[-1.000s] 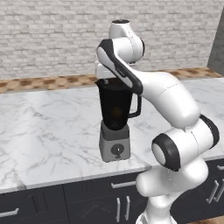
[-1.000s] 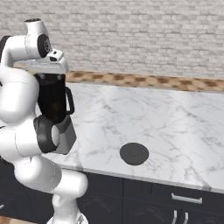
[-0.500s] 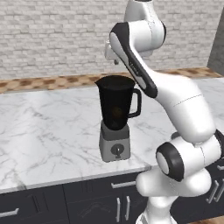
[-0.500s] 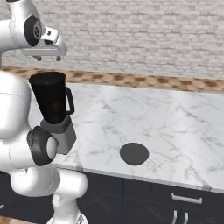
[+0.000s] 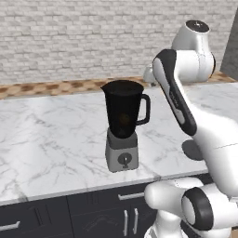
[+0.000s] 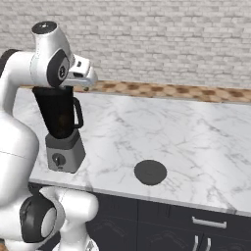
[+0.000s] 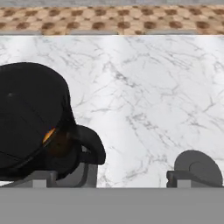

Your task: Open the blender lid, put the orange in the blender, close the lid, and start the blender.

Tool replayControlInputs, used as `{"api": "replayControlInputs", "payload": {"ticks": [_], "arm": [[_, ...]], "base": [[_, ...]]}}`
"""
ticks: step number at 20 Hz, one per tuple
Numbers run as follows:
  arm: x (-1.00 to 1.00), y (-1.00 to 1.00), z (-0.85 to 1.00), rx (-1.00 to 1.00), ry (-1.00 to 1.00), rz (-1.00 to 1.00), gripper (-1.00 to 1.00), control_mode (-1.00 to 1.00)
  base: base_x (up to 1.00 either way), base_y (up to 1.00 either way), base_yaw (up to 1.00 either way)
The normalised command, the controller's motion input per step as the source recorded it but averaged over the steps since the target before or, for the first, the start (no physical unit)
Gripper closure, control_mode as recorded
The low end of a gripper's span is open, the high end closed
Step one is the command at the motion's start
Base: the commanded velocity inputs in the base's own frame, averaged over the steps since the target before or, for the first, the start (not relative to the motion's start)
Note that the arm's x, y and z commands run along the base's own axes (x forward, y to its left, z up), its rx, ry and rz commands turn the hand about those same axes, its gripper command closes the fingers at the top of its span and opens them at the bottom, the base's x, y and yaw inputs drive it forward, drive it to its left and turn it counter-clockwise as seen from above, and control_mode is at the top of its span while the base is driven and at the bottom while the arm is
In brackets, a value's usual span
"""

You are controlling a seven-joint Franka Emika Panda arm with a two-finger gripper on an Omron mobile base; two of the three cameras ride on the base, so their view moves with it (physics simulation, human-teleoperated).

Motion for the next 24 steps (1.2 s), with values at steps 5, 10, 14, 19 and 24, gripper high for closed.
{"api": "replayControlInputs", "payload": {"ticks": [5, 10, 14, 19, 24], "arm": [[-0.30, -1.00, -0.97, 0.09, -0.03, 0.00, -1.00, -1.00], [-0.02, -1.00, -0.84, 0.10, 0.01, 0.00, -1.00, -1.00], [0.01, -0.98, -0.57, 0.06, 0.13, -0.08, -1.00, -1.00], [0.16, -0.59, -0.22, 0.04, 0.29, -0.14, -1.00, -1.00], [0.25, -0.41, -0.56, 0.01, 0.22, -0.07, -1.00, -1.00]], "base": [[0.00, 0.00, 0.00], [0.00, 0.00, 0.00], [0.00, 0.00, 0.00], [0.00, 0.00, 0.00], [0.00, 0.00, 0.00]]}}
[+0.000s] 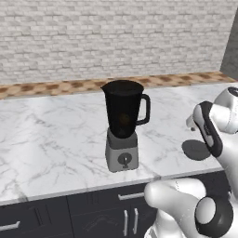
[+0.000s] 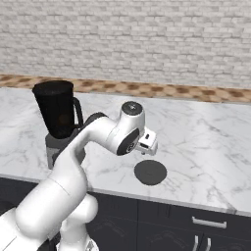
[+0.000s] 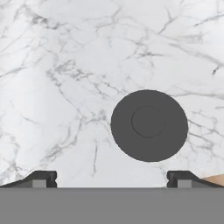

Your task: Open the blender lid, put the orange in the blender, close the lid, and start the blender.

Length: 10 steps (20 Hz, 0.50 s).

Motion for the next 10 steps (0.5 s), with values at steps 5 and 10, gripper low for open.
{"api": "replayControlInputs", "payload": {"ticks": [5, 10], "arm": [[0.13, -0.34, -0.63, 0.00, 0.15, -0.03, -1.00, -1.00], [0.03, -0.09, -0.70, 0.00, 0.14, 0.00, -1.00, -1.00]], "base": [[0.00, 0.00, 0.00], [0.00, 0.00, 0.00]]}}
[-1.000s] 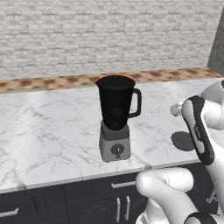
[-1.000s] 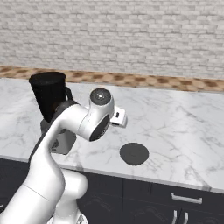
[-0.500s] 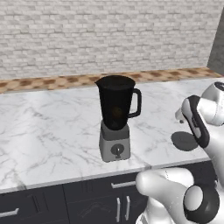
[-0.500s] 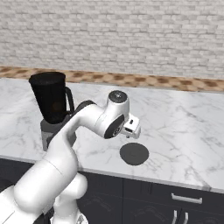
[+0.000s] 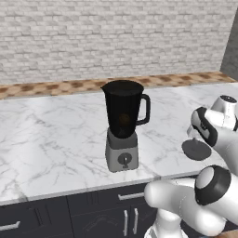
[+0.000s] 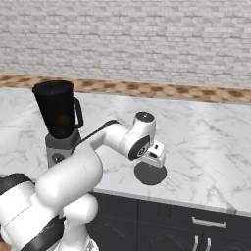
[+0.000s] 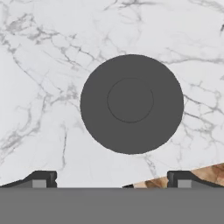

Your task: Open the blender lid, put the orange in the blender, close the lid, and start the blender.

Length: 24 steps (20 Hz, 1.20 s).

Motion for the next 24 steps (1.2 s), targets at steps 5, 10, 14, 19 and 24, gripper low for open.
{"api": "replayControlInputs", "payload": {"ticks": [5, 10, 14, 19, 24], "arm": [[0.10, -0.03, -0.49, 0.00, 0.12, 0.00, -1.00, -1.00], [0.17, -0.30, -0.16, 0.01, 0.06, 0.00, -1.00, -1.00], [0.25, -0.20, -0.32, 0.00, 0.04, 0.00, -1.00, -1.00], [0.31, -0.01, -0.28, 0.00, 0.01, 0.00, -1.00, -1.00], [0.19, 0.00, -0.22, 0.00, 0.00, 0.00, -1.00, -1.00]], "base": [[0.00, 0.00, 0.00], [0.00, 0.00, 0.00], [0.00, 0.00, 0.00], [0.00, 0.00, 0.00], [0.00, 0.00, 0.00]]}}
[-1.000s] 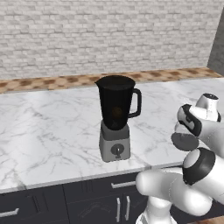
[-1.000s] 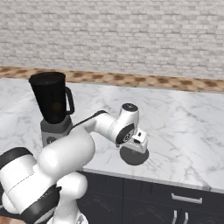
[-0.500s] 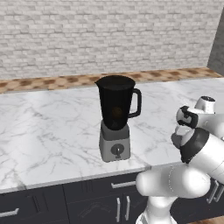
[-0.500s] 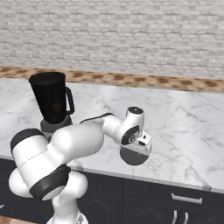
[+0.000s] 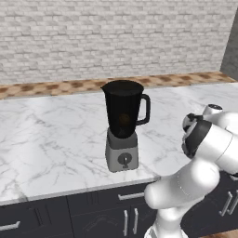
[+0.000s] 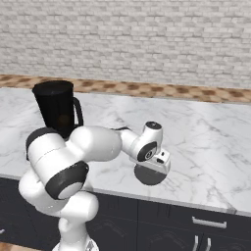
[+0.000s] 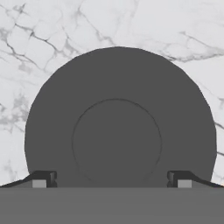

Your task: Open the blender lid, put the orange in the blender, close the lid, and start the blender.

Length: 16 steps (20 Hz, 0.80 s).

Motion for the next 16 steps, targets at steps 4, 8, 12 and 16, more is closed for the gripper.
{"api": "replayControlInputs", "payload": {"ticks": [4, 8, 12, 16], "arm": [[0.05, 0.00, -0.31, 0.00, 0.00, 0.00, -1.00, -1.00], [0.13, 0.00, -0.33, 0.00, 0.00, 0.00, -1.00, -1.00], [0.16, 0.00, -0.26, 0.00, 0.00, 0.00, -1.00, -1.00], [0.15, 0.00, -0.20, 0.00, 0.00, 0.01, -1.00, -1.00]], "base": [[0.00, 0.00, 0.00], [0.00, 0.00, 0.00], [0.00, 0.00, 0.00], [0.00, 0.00, 0.00]]}}
